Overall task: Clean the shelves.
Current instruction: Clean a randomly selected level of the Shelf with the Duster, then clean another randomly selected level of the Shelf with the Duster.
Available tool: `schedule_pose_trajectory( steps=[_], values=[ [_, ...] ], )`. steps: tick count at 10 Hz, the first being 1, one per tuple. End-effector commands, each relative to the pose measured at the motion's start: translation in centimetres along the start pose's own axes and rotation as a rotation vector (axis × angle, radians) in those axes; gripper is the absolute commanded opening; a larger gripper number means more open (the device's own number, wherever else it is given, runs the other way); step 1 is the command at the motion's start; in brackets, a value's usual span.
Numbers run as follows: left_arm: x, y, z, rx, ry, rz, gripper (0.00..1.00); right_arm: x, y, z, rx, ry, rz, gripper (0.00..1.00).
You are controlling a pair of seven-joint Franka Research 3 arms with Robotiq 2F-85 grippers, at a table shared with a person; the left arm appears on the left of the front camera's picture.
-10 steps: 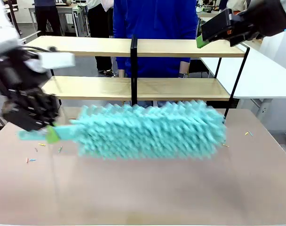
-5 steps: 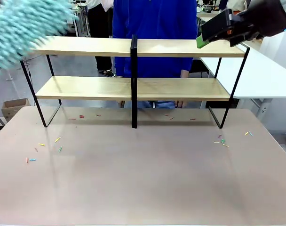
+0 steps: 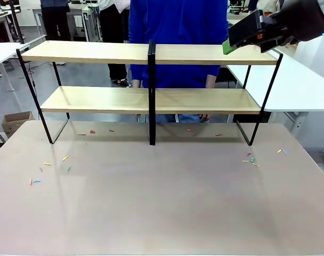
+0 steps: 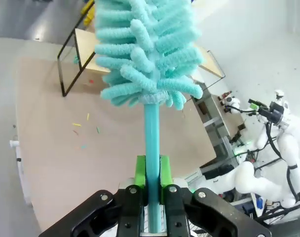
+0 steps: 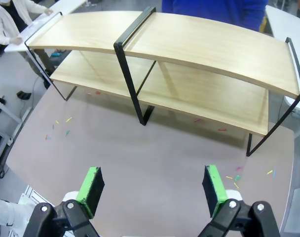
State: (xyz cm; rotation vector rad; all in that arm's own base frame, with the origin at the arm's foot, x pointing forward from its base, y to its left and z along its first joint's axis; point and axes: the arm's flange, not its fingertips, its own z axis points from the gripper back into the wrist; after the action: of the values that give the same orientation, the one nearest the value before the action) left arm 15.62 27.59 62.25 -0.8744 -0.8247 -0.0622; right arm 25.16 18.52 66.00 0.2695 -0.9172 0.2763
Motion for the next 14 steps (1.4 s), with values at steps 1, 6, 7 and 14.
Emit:
schedule_pose_trajectory(
  steps=[1, 6, 7, 14],
  values=[
    [-0.5, -0.9, -1.0, -0.020, 0.119, -0.138, 0.13, 0.1, 0.0, 0.0, 0.000, -0.002, -0.002, 1.00],
    [-0.5, -0.9, -1.0, -0.020, 0.119, -0.138, 0.13, 0.1, 0.0, 0.0, 0.000, -0.002, -0.002, 1.00],
    [-0.5, -0.9, -1.0, -0.020, 0.119, -0.138, 0.13, 0.1, 0.0, 0.0, 0.000, -0.002, -0.002, 1.00],
    [-7.8, -7.2, -20.3, -0.077, 0.918, -0.512, 0.13, 0.1, 0.0, 0.0, 0.000, -0.002, -0.002, 1.00]
  ],
)
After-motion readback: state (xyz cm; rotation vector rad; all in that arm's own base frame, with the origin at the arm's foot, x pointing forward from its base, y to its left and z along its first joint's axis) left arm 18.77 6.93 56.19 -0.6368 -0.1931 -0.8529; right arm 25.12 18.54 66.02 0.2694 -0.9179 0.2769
